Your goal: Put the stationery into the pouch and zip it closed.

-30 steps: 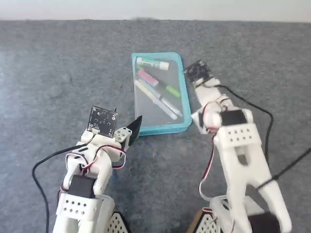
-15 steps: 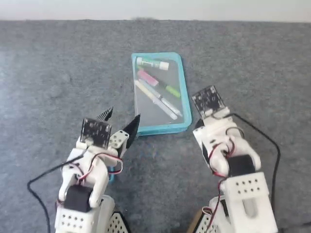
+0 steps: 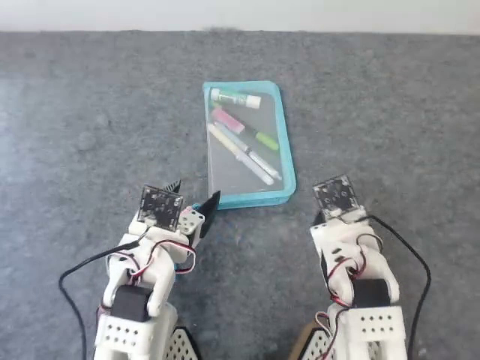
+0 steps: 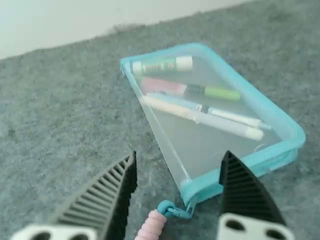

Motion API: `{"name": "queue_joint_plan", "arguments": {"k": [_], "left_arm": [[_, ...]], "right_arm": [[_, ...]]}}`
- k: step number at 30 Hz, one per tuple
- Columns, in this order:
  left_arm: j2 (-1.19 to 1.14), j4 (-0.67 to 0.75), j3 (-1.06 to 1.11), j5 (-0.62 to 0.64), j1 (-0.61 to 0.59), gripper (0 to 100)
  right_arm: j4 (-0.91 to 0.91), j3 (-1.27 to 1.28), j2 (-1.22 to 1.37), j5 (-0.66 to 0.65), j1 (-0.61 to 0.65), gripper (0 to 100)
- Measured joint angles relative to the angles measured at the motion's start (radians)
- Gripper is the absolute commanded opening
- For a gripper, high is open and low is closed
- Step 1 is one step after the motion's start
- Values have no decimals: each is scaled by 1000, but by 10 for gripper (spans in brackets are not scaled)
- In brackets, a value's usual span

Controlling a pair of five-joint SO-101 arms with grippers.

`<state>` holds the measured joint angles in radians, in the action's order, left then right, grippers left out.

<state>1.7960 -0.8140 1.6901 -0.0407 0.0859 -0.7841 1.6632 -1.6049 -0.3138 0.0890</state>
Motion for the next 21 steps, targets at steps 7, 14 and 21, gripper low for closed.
{"name": "queue_joint_plan", "arguments": {"k": [7,14,21], "left_arm": [[0,-58,2,2,0,255],[0,-238,2,2,0,255],[0,-390,2,2,0,255]], "right_arm": [[-161,2,-187,-2,-41,16],[-301,2,-187,-2,-43,16],[-313,2,-187,-2,-43,16]]}}
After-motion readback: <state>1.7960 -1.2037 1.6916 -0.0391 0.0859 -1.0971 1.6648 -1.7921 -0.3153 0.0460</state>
